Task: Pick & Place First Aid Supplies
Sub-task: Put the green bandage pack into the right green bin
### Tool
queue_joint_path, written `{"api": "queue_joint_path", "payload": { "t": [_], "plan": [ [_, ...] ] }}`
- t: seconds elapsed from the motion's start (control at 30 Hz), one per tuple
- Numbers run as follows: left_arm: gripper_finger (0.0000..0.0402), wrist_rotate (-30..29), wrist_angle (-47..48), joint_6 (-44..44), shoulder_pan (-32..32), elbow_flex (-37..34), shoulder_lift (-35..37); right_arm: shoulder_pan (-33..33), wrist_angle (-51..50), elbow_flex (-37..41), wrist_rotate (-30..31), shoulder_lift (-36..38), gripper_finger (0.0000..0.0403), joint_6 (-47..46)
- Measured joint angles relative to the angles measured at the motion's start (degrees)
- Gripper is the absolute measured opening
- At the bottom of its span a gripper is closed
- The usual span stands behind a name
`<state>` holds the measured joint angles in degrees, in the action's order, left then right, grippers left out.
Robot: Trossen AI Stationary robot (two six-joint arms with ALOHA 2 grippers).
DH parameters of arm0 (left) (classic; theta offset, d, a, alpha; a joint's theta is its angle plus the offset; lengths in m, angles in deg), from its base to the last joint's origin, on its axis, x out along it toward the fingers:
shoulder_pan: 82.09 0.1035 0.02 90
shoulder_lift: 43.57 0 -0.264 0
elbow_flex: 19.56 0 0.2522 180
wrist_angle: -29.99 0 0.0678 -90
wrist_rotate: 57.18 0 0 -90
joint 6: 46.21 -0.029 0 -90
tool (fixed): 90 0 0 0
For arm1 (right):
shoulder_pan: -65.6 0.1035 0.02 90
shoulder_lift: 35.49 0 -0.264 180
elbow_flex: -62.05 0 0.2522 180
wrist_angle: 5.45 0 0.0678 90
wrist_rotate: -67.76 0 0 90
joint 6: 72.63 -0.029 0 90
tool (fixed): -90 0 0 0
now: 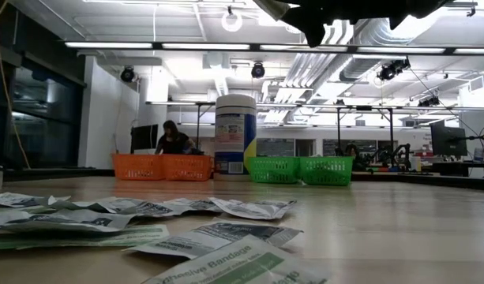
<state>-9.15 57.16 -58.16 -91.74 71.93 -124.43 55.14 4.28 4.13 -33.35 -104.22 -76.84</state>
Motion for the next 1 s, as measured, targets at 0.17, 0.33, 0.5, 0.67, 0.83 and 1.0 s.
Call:
{"api": "queue_joint_path", "payload": {
  "t": [0.17, 0.33, 0.5, 0.67, 0.83, 1.0],
  "plan": [
    [0.0, 0.06, 0.01, 0.02, 0.0, 0.0, 0.0, -0.04, 1.97, 0.0, -0.09, 0.04, 0.0163, 0.18],
    [0.0, 0.05, -0.02, 0.12, 0.0, 0.0, 0.0, -0.04, 0.29, 0.0, -0.72, 0.04, 0.0105, 0.82],
    [0.0, 0.04, -0.02, 0.11, 0.0, 0.0, 0.0, -0.04, -0.09, 0.0, -1.43, 0.04, 0.0045, 1.72],
    [0.0, 0.03, -0.02, 0.11, 0.0, 0.0, 0.0, -0.09, -0.15, 0.0, -2.35, 0.04, 0.0006, 1.66],
    [0.0001, 0.08, 0.03, -1.26, 0.0, -0.02, -0.04, -0.96, -0.95, 0.0, -2.55, 0.04, 0.0001, -0.11],
    [0.0008, 1.2, -0.01, -4.55, 0.0, -0.04, -0.07, -2.86, -1.51, -0.02, -4.18, 0.04, 0.0001, -1.6]
  ]
}}
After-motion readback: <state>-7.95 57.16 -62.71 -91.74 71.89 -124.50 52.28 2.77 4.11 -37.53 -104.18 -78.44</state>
